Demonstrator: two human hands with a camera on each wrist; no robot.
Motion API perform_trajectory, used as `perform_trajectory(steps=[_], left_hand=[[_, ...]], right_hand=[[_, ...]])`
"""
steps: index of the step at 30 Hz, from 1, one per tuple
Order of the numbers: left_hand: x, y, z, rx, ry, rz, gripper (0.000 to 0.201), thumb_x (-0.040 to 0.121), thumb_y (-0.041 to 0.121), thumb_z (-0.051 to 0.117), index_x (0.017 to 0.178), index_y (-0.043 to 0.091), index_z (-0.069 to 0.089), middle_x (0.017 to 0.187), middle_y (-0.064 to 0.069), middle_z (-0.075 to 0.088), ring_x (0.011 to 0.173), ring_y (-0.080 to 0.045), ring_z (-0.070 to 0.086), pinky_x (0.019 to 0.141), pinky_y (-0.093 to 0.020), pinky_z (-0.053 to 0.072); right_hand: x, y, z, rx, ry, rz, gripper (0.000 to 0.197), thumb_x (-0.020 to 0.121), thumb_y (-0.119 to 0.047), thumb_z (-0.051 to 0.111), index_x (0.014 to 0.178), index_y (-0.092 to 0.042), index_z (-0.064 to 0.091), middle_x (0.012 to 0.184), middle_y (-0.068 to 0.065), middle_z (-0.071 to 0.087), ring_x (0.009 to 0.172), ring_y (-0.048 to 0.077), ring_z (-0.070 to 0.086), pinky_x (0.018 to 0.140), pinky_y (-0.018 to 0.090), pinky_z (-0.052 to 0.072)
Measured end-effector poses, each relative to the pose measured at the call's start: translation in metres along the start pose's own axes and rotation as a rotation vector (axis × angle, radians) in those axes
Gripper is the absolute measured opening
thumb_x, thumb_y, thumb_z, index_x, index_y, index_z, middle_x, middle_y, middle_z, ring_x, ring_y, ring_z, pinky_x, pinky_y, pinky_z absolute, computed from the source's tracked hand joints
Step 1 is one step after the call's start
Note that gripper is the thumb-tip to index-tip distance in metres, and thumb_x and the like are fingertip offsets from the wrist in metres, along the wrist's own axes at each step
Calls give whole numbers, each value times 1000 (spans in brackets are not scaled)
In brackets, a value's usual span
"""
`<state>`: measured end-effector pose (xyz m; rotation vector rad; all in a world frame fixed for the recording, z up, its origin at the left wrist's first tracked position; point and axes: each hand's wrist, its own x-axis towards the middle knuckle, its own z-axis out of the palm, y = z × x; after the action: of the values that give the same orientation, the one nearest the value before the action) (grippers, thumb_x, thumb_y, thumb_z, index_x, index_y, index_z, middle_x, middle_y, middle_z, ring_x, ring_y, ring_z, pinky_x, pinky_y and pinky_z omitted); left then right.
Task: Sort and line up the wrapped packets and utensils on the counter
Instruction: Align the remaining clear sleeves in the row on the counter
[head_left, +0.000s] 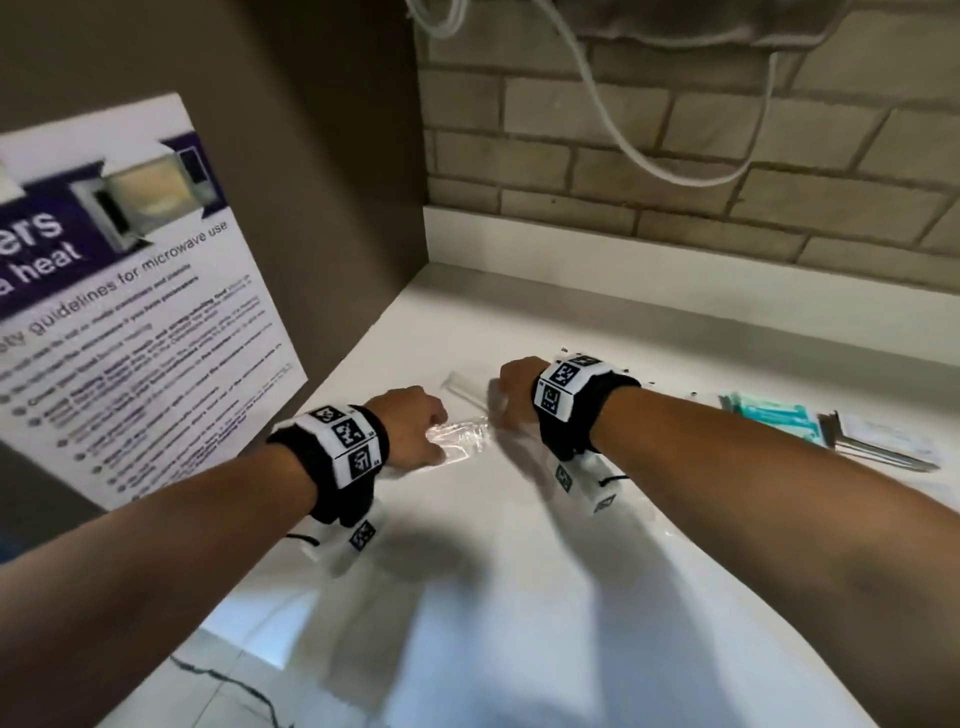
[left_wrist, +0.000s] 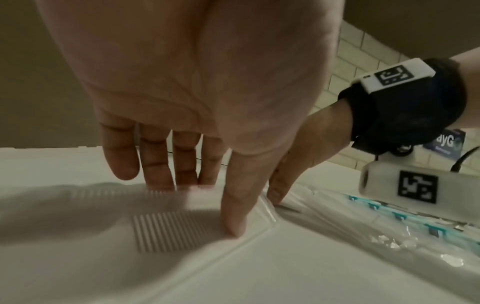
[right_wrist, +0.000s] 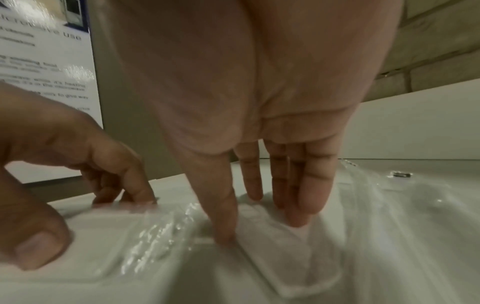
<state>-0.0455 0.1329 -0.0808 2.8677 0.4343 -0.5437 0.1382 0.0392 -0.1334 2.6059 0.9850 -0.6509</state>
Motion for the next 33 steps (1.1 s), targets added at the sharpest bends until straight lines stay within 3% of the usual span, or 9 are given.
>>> perform_trajectory(steps=[5,8,10,12,15,20,25,29,33], left_hand=[[18,-20,6,-179,-33,-3,35,75,41,75,97,24,54,96,4,59,79,-15,54,64,-24,39],[21,-24,8,-245,-60,0,32,80,38,73,93,21,49,87,4,54,67,-12,50,54,-24,36],[23,-27,7,-259,-47,22,28,81,34,71,89,21,47,89,1,55,69,-14,49,58,-26,38],[26,-31,5,-291,-23,28,27,80,32,71,85,23,46,91,-1,57,75,-18,51,65,-27,40],[29,-37,0,-418,30,-5,30,80,27,72,95,19,47,92,-1,54,75,-19,51,65,-28,40],[38,-37,-10,-771,195,-114,48,75,30,79,111,17,49,101,-4,59,77,-23,57,69,-29,47],[52,-20,-14,-808,186,-117,62,76,33,80,125,15,47,118,-5,61,106,-26,62,84,-32,50],[57,-10,-16,-824,202,-92,59,80,30,77,128,12,47,119,-8,62,108,-26,61,81,-27,46],[62,-13,-17,-773,200,-55,52,86,35,70,125,8,51,117,-8,62,110,-26,60,87,-27,44]], right_hand=[[13,-6,-3,69,-30,50,41,38,-44,82,61,-19,60,53,-5,64,51,21,66,59,39,61],[-9,-7,-15,151,26,80,38,44,-44,81,62,-17,61,52,-2,64,50,23,67,58,40,61],[-62,-19,-38,250,93,69,35,61,-42,76,66,-12,57,61,-1,64,61,23,66,63,33,57],[-91,-23,-46,384,122,93,28,79,-35,68,86,-11,55,82,4,64,75,26,61,68,31,49],[-105,-22,-44,555,179,145,43,84,-30,63,117,-6,48,104,13,68,92,30,68,84,37,54],[-111,-29,-34,664,209,185,36,83,-18,57,116,-2,53,94,16,74,81,31,72,82,38,58],[-106,-39,-15,816,258,253,45,85,-16,58,123,0,41,107,20,66,89,34,70,81,42,57],[-101,-42,-7,858,244,302,47,88,-13,55,129,1,37,111,20,65,97,32,68,86,39,55],[-98,-45,-2,759,208,328,46,82,-11,55,126,-6,42,108,14,67,97,30,67,88,40,55]])
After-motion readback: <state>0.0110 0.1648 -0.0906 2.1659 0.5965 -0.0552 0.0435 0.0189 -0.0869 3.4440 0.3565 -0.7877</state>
